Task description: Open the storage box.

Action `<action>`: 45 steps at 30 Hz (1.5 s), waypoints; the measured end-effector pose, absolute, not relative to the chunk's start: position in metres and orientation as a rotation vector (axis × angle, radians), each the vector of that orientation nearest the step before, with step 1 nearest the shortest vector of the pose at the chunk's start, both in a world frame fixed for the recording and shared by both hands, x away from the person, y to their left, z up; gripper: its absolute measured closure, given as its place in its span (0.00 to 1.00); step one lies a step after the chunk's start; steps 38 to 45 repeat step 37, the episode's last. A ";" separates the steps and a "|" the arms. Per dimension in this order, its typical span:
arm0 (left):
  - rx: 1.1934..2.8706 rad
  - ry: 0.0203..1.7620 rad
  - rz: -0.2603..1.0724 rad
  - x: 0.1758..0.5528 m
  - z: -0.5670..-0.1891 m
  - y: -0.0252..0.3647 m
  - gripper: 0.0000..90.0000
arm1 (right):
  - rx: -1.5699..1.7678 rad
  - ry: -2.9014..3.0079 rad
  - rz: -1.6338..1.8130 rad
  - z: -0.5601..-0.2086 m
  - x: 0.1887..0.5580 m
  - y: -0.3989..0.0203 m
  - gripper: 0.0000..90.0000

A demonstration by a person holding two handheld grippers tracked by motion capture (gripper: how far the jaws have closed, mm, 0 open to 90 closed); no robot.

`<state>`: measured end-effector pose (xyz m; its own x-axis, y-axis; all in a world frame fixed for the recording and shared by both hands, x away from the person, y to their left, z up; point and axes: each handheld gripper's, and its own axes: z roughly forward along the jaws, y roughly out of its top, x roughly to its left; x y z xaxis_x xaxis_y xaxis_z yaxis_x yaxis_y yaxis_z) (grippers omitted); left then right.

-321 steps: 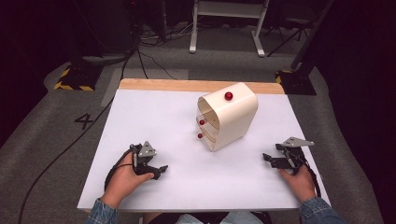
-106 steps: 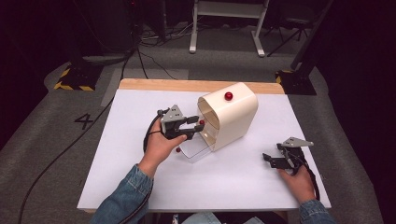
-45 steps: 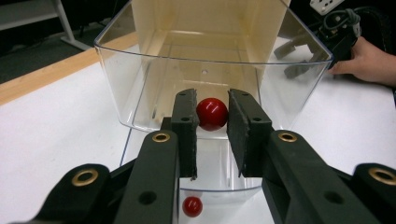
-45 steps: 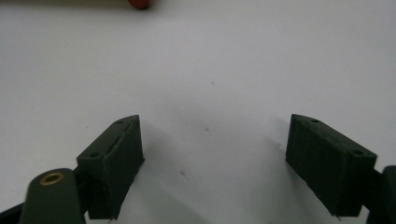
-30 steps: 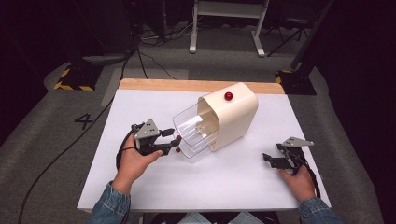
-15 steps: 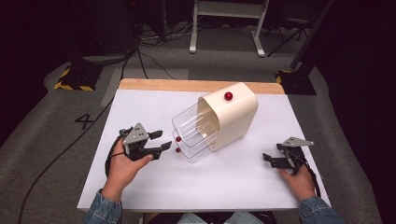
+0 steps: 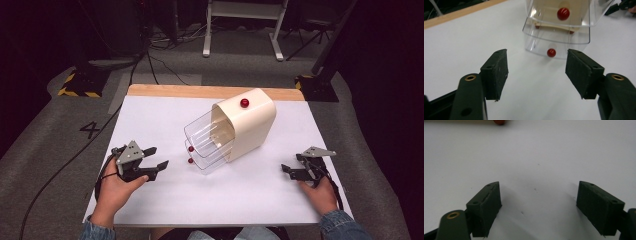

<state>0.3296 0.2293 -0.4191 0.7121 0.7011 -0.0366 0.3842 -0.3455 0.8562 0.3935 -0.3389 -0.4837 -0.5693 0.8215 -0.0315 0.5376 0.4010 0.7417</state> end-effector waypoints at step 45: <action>2.202 1.032 0.383 0.336 -0.481 0.271 0.21 | 1.168 2.269 0.988 -0.484 0.393 -0.339 0.22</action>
